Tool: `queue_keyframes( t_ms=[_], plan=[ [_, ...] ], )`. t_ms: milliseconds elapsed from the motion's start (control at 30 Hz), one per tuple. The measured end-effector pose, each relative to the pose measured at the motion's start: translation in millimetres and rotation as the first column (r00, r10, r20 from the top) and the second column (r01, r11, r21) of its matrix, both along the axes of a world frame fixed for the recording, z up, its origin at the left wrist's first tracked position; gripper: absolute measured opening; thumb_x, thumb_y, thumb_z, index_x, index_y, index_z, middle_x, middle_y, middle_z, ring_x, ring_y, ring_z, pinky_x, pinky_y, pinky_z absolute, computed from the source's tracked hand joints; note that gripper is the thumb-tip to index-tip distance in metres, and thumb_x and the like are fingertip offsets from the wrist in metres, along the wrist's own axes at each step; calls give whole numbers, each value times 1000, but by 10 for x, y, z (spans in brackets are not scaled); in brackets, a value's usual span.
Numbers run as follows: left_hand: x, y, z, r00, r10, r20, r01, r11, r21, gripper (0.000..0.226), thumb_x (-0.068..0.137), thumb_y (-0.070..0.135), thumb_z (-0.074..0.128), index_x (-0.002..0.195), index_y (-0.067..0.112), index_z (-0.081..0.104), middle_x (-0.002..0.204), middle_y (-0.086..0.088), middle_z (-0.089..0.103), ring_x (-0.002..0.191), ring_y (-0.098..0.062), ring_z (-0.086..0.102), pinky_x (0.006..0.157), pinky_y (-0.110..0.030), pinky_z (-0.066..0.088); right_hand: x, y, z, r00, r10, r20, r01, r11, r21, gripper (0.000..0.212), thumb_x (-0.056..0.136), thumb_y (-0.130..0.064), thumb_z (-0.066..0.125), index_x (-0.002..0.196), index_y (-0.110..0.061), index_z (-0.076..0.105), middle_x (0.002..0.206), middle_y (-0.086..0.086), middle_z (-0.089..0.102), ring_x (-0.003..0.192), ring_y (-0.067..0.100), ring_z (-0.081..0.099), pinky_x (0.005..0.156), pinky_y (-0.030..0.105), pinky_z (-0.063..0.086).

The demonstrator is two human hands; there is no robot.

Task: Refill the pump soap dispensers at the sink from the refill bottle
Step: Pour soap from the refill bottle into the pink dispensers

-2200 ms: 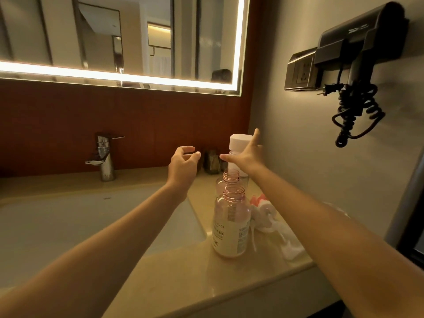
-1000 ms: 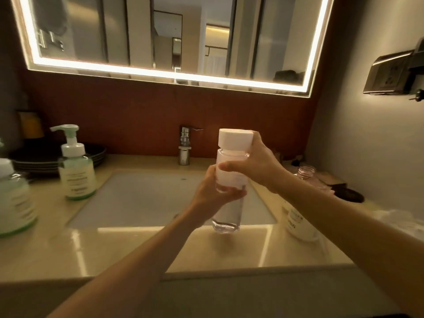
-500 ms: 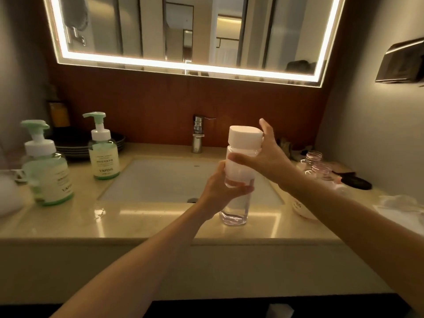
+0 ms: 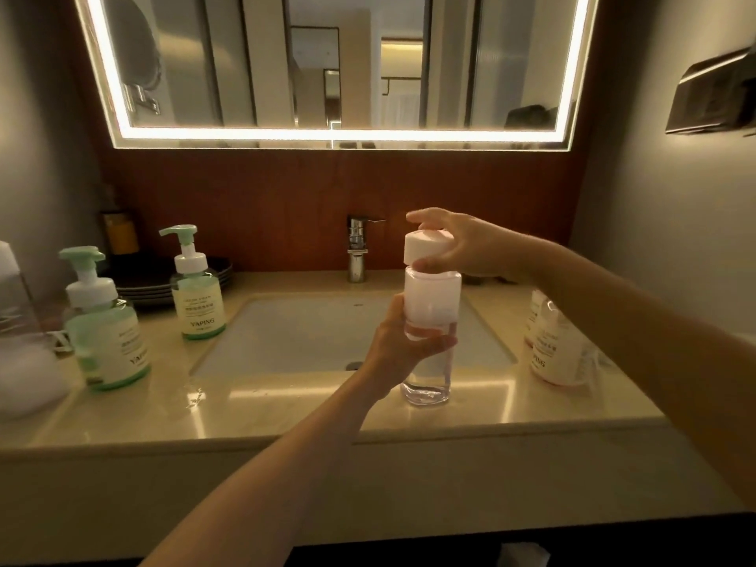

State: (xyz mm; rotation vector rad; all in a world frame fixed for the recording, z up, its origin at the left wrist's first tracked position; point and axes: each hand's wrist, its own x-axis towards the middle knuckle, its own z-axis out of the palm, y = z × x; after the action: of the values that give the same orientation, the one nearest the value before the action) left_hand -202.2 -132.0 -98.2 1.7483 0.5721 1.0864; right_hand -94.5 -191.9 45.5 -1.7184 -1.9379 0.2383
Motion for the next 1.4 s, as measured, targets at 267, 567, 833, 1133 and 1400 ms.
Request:
queue_keyframes(
  t_ms=[267, 567, 833, 1133, 1400],
  plan=[
    [5, -6, -13, 1000, 21, 14, -22, 1000, 22, 62, 68, 15, 81, 115, 28, 43, 103, 5, 59, 89, -7, 62, 81, -32, 54, -88, 115, -20, 848, -313, 427, 273, 950, 155, 81, 76, -75, 40, 134, -19, 39, 131, 11, 43, 114, 27, 47, 90, 38, 46],
    [15, 24, -34, 1000, 13, 21, -14, 1000, 11, 66, 67, 16, 82, 120, 25, 42, 107, 2, 58, 96, -15, 60, 85, -39, 53, 28, 64, 85, 978, -71, 195, 100, 985, -140, 80, 80, -62, 50, 146, -34, 13, 154, 3, 16, 136, 29, 26, 105, 46, 32],
    [6, 7, -33, 999, 18, 33, -18, 1000, 6, 66, 67, 13, 81, 120, 23, 43, 105, 2, 59, 94, -13, 60, 80, -30, 53, -170, 48, 114, 901, -200, 385, 230, 972, -35, 60, 89, -56, 44, 136, -20, 37, 135, 8, 39, 102, 19, 44, 79, 29, 41],
    [-4, -5, -25, 1000, 10, 28, -11, 1000, 18, 64, 68, 14, 81, 118, 25, 43, 104, 4, 59, 88, -6, 60, 78, -27, 52, -252, -21, 214, 861, -314, 401, 297, 949, 106, 86, 77, -73, 40, 143, -20, 26, 143, 10, 35, 120, 29, 47, 89, 37, 47],
    [-7, -15, -13, 999, 2, 35, -2, 1000, 18, 64, 69, 14, 80, 119, 26, 42, 104, 5, 57, 92, -9, 59, 79, -28, 53, -179, -71, 316, 976, -79, 205, 125, 967, -223, 55, 91, -33, 54, 140, -27, 31, 143, 4, 32, 112, 20, 40, 94, 33, 41]
  ],
)
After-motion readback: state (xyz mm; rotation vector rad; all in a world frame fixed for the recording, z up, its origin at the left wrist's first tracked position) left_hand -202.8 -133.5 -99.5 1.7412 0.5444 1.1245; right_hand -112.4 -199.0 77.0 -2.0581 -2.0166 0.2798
